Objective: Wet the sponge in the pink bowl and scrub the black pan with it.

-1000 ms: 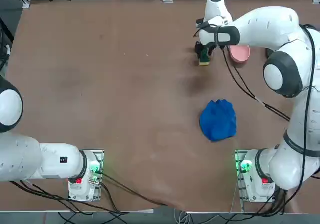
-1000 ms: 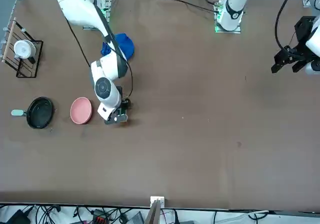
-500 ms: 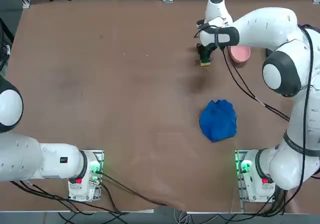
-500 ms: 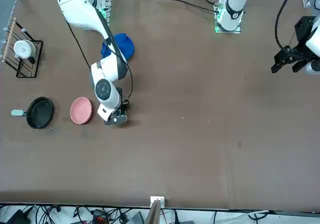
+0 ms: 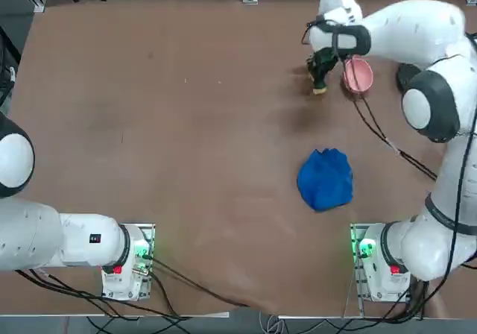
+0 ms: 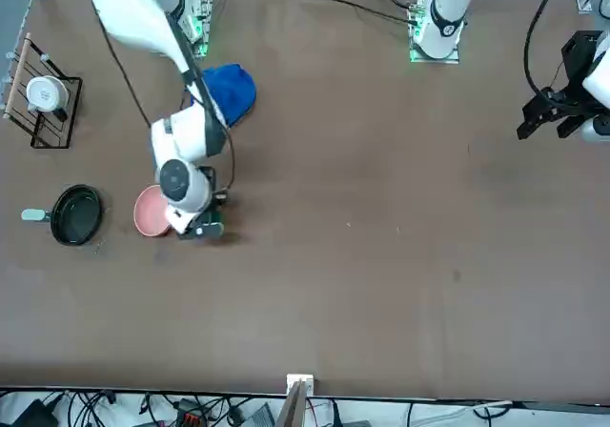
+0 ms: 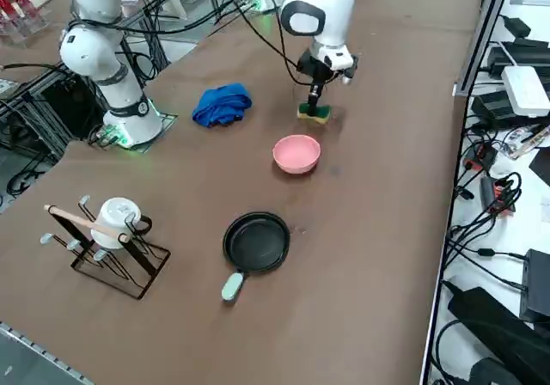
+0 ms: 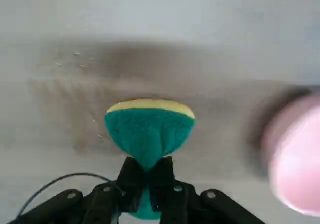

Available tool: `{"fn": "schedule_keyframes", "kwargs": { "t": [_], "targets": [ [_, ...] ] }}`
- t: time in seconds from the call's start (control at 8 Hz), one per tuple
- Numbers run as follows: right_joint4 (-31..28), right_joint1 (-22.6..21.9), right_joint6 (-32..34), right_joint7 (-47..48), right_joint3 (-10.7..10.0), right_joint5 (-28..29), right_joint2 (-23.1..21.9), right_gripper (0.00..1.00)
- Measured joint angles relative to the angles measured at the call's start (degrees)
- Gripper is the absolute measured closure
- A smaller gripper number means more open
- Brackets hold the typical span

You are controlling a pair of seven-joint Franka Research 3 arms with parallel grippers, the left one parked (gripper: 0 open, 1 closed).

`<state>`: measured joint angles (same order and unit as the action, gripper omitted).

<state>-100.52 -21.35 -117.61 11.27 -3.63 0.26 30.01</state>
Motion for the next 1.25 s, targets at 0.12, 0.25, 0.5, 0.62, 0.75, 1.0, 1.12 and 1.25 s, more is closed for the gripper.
{"fn": "schedule_keyframes", "kwargs": {
  "t": [0.12,0.25,0.5,0.62,0.75,1.0,1.12,1.25],
  "targets": [
    [0.1,2.8,2.8,-3.8,-0.1,0.0,-2.4,0.89],
    [0.0,5.7,4.6,-7.8,-0.2,0.0,-4.3,0.89],
    [-0.1,11.0,5.5,-14.9,-0.2,0.0,-5.1,0.93],
    [-0.3,13.5,4.9,-17.5,-0.2,0.0,-4.7,0.93],
    [-0.5,15.4,3.6,-19.0,-0.2,0.1,-4.0,0.93],
    [-0.8,16.1,1.3,-19.3,0.0,0.1,-1.4,0.93],
    [-0.9,16.1,1.1,-19.3,0.2,0.1,-0.2,0.93],
    [-1.0,16.2,1.0,-19.3,0.2,0.1,0.7,0.93]
  ]
}}
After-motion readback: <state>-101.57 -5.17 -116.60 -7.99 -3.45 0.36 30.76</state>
